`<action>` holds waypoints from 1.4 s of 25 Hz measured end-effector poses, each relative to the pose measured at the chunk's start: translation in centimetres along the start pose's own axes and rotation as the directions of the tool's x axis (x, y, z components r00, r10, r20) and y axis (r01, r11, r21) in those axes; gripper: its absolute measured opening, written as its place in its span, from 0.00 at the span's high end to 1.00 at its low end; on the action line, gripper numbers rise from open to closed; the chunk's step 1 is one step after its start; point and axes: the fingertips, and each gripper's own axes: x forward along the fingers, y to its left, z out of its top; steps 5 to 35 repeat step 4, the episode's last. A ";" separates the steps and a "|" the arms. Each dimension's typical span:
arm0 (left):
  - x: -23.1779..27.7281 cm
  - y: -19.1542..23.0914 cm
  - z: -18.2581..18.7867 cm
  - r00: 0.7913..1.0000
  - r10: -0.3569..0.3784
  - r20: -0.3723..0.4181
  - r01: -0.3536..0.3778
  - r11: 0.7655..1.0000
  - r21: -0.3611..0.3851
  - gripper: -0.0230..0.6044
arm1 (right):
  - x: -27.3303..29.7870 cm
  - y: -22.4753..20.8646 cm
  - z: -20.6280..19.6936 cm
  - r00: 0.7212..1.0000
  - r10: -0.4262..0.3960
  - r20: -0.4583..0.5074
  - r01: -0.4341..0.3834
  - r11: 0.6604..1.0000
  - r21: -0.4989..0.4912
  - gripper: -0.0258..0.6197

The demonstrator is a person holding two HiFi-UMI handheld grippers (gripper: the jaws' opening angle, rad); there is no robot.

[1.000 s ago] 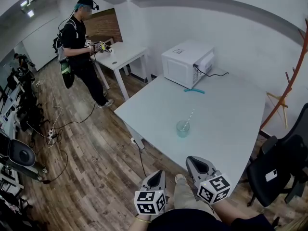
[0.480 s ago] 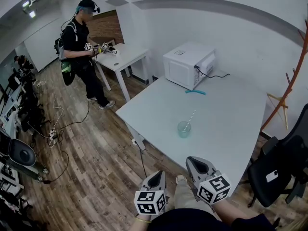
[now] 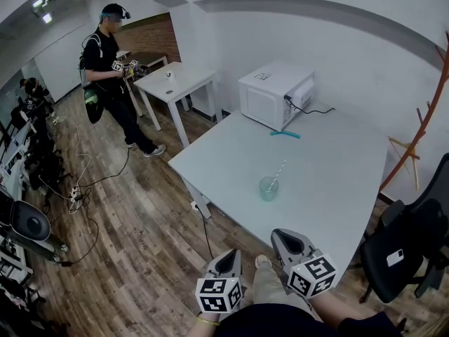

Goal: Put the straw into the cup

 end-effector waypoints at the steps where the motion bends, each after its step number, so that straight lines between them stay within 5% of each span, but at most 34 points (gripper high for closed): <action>1: 0.0 0.1 0.0 1.000 0.000 -0.002 0.000 1.000 -0.001 0.95 | 0.1 0.0 -0.1 1.000 0.000 -0.002 0.000 1.000 0.001 0.91; 35: 0.0 0.3 -0.1 1.000 0.001 -0.005 -0.001 1.000 -0.003 0.95 | 0.3 0.1 -0.3 1.000 -0.001 -0.008 0.001 1.000 0.003 0.91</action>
